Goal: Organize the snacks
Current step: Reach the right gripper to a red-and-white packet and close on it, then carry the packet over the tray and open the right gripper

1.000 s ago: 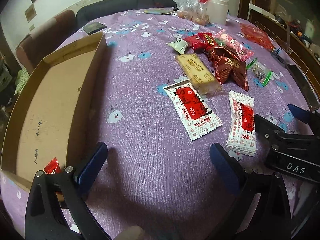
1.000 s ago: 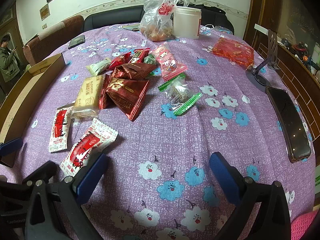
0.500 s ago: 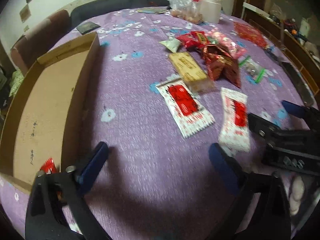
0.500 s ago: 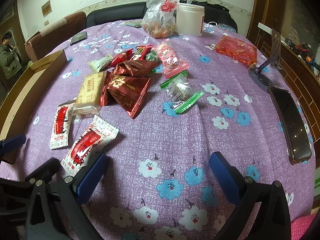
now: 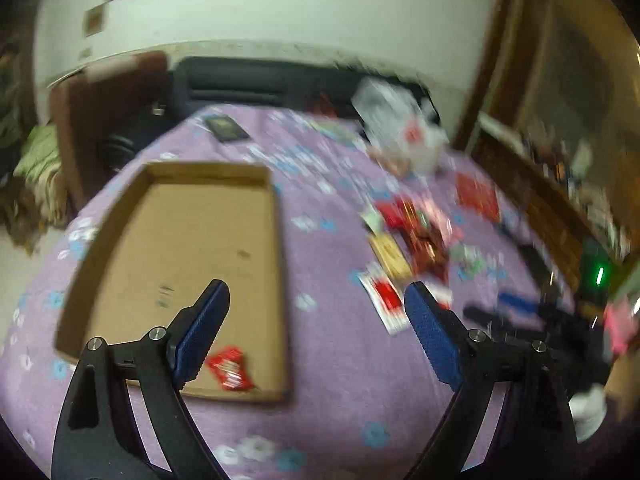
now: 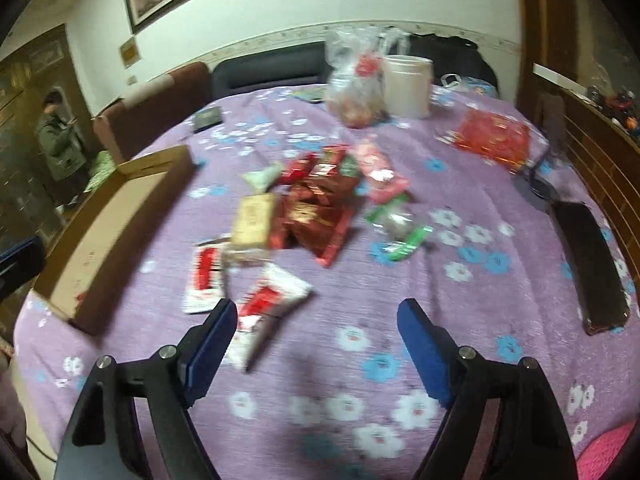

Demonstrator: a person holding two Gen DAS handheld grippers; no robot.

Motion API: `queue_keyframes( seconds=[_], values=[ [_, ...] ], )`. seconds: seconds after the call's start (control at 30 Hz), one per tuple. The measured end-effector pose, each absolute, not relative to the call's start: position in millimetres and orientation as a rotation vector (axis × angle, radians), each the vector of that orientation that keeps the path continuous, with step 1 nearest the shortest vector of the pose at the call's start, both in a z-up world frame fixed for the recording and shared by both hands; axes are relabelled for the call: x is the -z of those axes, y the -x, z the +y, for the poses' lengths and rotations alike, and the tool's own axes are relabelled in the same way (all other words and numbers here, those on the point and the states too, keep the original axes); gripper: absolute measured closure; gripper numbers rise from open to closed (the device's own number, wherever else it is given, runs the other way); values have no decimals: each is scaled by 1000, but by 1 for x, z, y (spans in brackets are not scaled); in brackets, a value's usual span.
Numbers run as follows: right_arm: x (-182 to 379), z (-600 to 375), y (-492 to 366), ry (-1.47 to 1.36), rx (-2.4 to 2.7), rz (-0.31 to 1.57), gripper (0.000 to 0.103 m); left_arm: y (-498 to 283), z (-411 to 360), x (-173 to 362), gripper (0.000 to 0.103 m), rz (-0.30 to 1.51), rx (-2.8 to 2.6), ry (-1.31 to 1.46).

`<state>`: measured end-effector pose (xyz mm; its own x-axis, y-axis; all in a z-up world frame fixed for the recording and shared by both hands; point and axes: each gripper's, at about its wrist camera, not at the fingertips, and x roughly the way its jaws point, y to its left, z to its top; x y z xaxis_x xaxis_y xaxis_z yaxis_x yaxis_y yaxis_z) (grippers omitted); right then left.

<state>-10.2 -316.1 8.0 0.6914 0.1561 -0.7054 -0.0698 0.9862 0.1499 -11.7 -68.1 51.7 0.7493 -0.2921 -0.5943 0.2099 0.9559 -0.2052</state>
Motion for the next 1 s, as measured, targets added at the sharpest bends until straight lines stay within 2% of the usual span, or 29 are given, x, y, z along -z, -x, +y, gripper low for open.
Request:
queue_keyframes(
  seconds=[0.27, 0.43, 0.63, 0.87, 0.9, 0.97, 1.0],
  values=[
    [4, -297, -4, -104, -178, 854, 24, 14, -2, -48, 13, 704, 163, 170],
    [14, -293, -17, -142, -179, 898, 43, 17, -1, -40, 13, 714, 176, 194],
    [-9, -261, -26, -51, -270, 839, 43, 12, 3, -39, 13, 710, 202, 222],
    [22, -218, -63, 61, -312, 960, 44, 19, 16, -40, 13, 704, 201, 228],
    [21, -215, -65, 79, -302, 942, 49, 19, 19, -41, 13, 702, 198, 235],
    [20, -214, -67, 81, -297, 950, 67, 19, 29, -40, 13, 698, 190, 255],
    [20, -214, -68, 72, -304, 957, 68, 19, 32, -39, 13, 697, 189, 263]
  ],
)
